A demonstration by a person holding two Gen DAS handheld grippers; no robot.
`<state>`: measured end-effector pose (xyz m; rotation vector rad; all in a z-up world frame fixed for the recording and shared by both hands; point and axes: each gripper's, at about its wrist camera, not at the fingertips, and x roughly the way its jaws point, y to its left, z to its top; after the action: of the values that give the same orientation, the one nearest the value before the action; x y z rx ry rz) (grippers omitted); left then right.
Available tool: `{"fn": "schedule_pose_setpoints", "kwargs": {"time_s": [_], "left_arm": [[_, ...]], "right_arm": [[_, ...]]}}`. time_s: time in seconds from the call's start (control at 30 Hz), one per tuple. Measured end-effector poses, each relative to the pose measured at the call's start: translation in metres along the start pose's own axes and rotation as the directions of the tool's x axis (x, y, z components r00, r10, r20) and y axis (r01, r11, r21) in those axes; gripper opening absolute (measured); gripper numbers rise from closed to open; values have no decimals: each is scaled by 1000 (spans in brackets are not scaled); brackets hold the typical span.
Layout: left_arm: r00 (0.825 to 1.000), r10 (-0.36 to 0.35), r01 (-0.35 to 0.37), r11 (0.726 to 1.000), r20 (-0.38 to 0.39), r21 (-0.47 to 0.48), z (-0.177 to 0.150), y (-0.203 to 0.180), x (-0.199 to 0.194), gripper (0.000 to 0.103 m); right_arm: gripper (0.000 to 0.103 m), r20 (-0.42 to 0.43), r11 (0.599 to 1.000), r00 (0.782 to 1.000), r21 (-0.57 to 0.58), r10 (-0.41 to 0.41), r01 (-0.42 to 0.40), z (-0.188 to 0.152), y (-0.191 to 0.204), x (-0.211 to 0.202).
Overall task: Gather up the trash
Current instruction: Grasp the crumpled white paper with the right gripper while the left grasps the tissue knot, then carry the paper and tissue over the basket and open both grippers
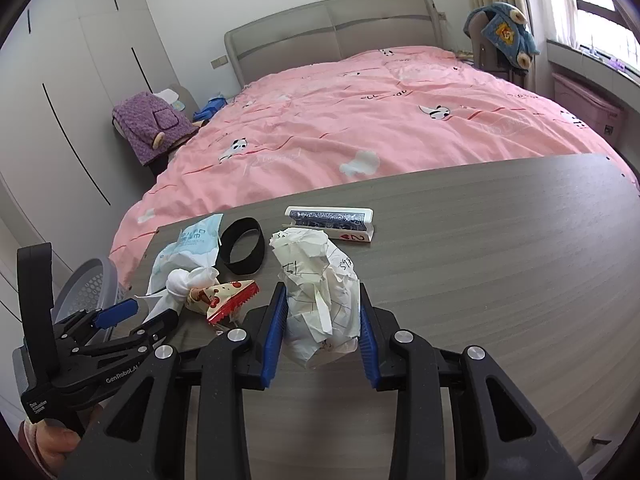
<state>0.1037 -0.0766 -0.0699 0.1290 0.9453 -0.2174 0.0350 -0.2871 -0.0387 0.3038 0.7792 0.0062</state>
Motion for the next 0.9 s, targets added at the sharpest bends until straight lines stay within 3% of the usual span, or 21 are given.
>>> {"fn": "schedule_pose_setpoints", "kwargs": {"time_s": [0.17,0.23,0.27,0.9], "left_arm": [[999,-38,38,999,-23,-9,0,0,3,30],[998,-54,53,999,-30,-10,0,0,2,14],[998,-59,59,998,-31,-10,-1,0,1,12],[994,-62,68,996,85,-63,-1,19,-60,7]], "right_arm": [[33,-5,1000,1000,4,0,0,-1,0,1],[33,-5,1000,1000,5,-1,1,-2,0,1],[33,-5,1000,1000,6,0,0,-2,0,0],[33,26,1000,1000,-11,10,-10,-7,13,-22]]}}
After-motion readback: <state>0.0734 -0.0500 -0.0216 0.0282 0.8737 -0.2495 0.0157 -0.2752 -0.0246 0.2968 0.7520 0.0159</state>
